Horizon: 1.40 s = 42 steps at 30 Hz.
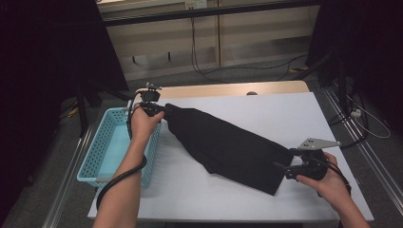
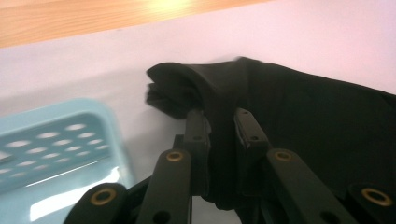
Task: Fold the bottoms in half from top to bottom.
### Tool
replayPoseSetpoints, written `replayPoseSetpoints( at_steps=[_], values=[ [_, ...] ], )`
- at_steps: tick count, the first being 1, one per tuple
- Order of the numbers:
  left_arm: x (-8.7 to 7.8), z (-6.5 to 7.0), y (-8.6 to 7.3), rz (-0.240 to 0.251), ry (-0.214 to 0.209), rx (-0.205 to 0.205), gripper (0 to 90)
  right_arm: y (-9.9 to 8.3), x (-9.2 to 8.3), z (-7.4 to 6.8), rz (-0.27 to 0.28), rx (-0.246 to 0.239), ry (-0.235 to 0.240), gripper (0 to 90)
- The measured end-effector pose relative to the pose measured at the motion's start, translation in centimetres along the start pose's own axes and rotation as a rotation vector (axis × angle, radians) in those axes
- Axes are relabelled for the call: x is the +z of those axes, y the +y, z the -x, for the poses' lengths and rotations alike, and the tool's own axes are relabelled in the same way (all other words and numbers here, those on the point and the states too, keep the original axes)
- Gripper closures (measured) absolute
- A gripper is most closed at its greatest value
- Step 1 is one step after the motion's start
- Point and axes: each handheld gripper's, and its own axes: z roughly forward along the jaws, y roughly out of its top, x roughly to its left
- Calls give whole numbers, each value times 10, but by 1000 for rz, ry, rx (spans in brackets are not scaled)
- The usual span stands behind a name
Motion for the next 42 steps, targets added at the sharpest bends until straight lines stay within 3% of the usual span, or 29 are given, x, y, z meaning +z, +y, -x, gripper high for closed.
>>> replayPoseSetpoints(
  at_steps=[10, 23, 27, 29, 35, 42],
  values=[
    [8, 43, -12, 62, -126, 101, 780, 0, 2, -3, -8, -5, 6, 143],
    [32, 80, -56, 114, -324, 107, 780, -1, 5, -6, -15, -11, 9, 143],
    [40, 87, -65, 117, -351, 114, 780, -1, 6, -6, -20, -12, 9, 143],
    [41, 91, -66, 122, -339, 126, 780, -1, 7, -6, -22, -12, 9, 143],
    [38, 96, -67, 136, -354, 130, 779, -2, 7, -6, -26, -18, 6, 143],
    [36, 109, -72, 120, -380, 184, 779, 0, 8, -10, -23, -27, 10, 143]
  ],
)
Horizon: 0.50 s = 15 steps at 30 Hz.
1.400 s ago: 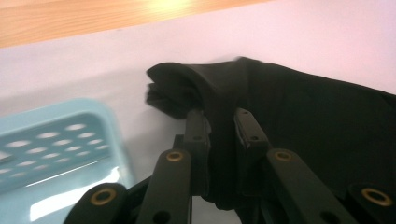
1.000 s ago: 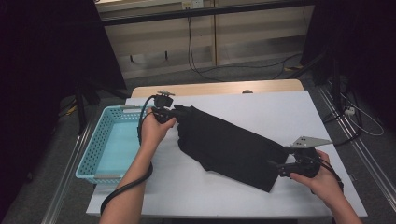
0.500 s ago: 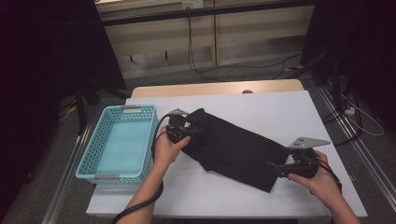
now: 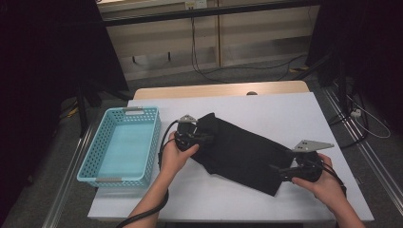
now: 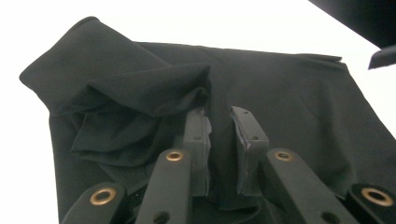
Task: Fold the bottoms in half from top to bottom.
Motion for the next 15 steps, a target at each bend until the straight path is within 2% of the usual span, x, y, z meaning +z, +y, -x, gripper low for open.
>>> replayPoseSetpoints(
  at_steps=[5, 7, 8, 10, 11, 12, 15],
  values=[
    [2, 14, -2, -31, -39, 44, 774, -1, 1, -1, -4, -2, 0, 143],
    [5, 20, -4, -58, -65, 55, 770, 0, 2, -2, -5, -3, 4, 144],
    [8, 23, -5, -64, -61, 65, 769, 0, 2, -2, -6, -9, 5, 143],
    [12, 28, -7, -79, -92, 93, 760, 1, 3, -3, -6, -12, 8, 143],
    [13, 30, -7, -83, -87, 100, 744, 1, 3, -4, -5, -12, 8, 143],
    [14, 31, -7, -78, -117, 91, 704, 2, 4, -4, -4, -11, 10, 143],
    [9, 30, -4, -54, -138, 65, 566, 4, 5, -6, -1, -16, 15, 143]
  ],
)
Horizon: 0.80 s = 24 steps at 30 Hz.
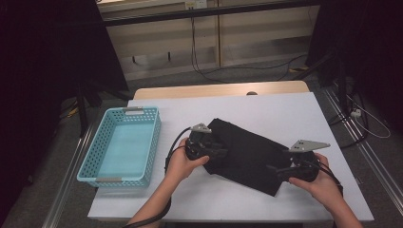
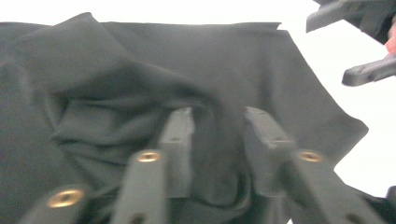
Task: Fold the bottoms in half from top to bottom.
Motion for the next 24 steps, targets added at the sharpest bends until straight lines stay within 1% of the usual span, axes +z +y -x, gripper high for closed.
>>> replayPoseSetpoints(
  at_steps=[1, 2, 3, 4, 6, 8, 9, 12, 14, 16, 18, 19, 22, 24],
  values=[
    [-4, -1, 1, 8, -1, -2, 521, 1, 1, -1, 3, -5, 1, 144],
    [-6, 0, 1, 22, 14, -9, 453, 3, 2, -2, 7, -7, 3, 143],
    [-9, -2, 2, 33, 19, -13, 404, 4, 3, -3, 8, -9, 3, 143],
    [-13, -4, 2, 35, 35, -17, 357, 5, 4, -3, 10, -14, 1, 143],
    [-19, -7, 1, 42, 66, -14, 307, 9, 7, -6, 16, -19, 2, 143],
    [-25, -11, 0, 49, 80, -26, 262, 13, 11, -9, 17, -24, 5, 143],
    [-27, -13, 0, 51, 87, -29, 246, 15, 13, -10, 15, -29, 5, 144],
    [-34, -16, -2, 61, 126, -23, 220, 20, 19, -14, 15, -40, 7, 144],
    [-38, -19, -3, 61, 142, -28, 206, 24, 23, -17, 15, -47, -2, 144],
    [-40, -22, -4, 58, 162, -26, 198, 26, 27, -18, 13, -51, 1, 144],
    [-42, -23, -6, 53, 166, -28, 192, 28, 31, -20, 4, -62, -1, 146],
    [-42, -24, -7, 56, 177, -29, 189, 28, 33, -21, -3, -66, -2, 148],
    [-44, -26, -8, 49, 207, -14, 175, 29, 38, -24, -21, -81, 11, 188],
    [-45, -28, -9, 45, 212, -14, 165, 29, 41, -28, -25, -87, 20, 210]
  ],
)
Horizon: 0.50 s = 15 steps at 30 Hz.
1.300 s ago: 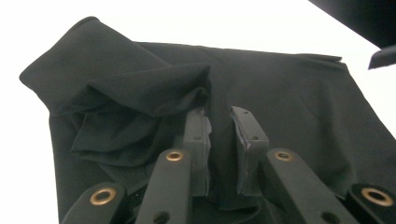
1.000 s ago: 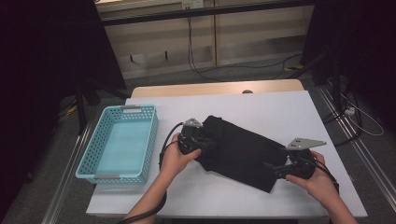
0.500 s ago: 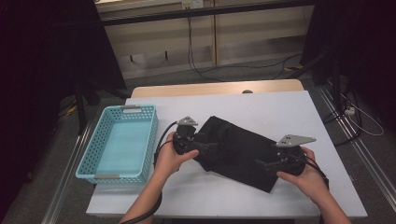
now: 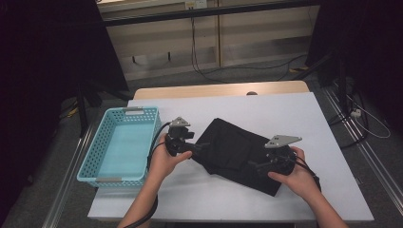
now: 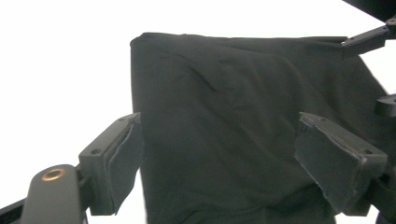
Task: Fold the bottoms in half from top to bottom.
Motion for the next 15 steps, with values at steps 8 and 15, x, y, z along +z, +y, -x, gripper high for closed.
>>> replayPoseSetpoints(
  at_steps=[8, 15],
  values=[
    [-2, -4, 0, 2, 24, -5, 157, 8, 9, -23, 29, -23, 88, 421],
    [-5, -8, -1, 7, 38, -11, 151, 10, 19, -42, 28, -52, 156, 525]
  ],
)
